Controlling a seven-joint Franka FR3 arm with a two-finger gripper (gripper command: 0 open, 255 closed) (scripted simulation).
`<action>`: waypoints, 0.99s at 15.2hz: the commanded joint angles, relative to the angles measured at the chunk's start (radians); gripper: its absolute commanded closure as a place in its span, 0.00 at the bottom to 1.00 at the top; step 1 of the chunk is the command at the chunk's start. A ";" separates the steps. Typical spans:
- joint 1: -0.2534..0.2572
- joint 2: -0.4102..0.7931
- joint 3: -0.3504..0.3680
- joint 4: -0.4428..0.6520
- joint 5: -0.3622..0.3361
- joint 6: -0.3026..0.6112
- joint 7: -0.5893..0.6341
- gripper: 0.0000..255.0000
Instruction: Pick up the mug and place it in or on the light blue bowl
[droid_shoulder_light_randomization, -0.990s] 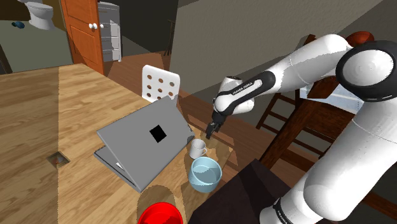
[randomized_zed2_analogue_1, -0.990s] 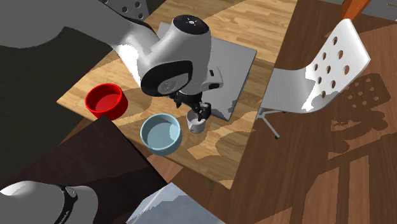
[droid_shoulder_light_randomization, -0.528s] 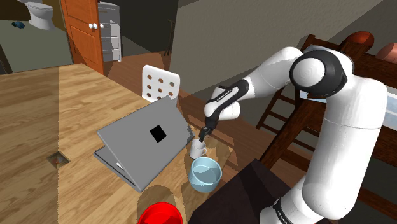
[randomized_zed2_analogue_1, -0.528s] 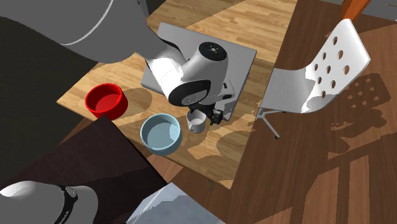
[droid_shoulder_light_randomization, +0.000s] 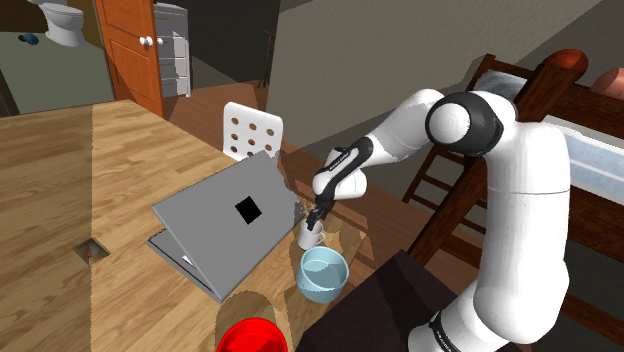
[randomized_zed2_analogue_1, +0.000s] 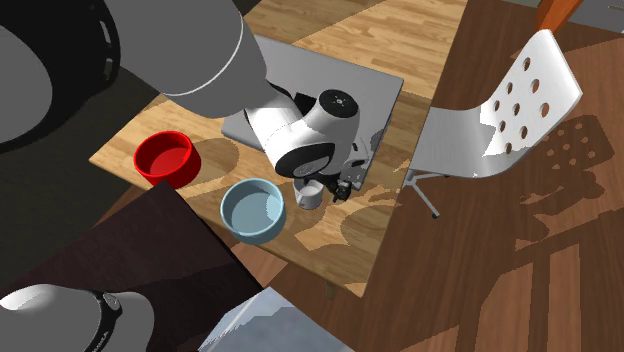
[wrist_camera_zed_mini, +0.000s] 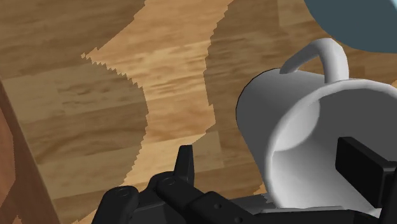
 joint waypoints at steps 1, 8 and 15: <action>-0.005 0.033 0.006 0.010 0.005 0.024 -0.006 0.00; -0.005 0.033 0.006 0.010 0.005 0.024 -0.006 0.00; -0.005 0.033 0.006 0.010 0.005 0.023 -0.006 1.00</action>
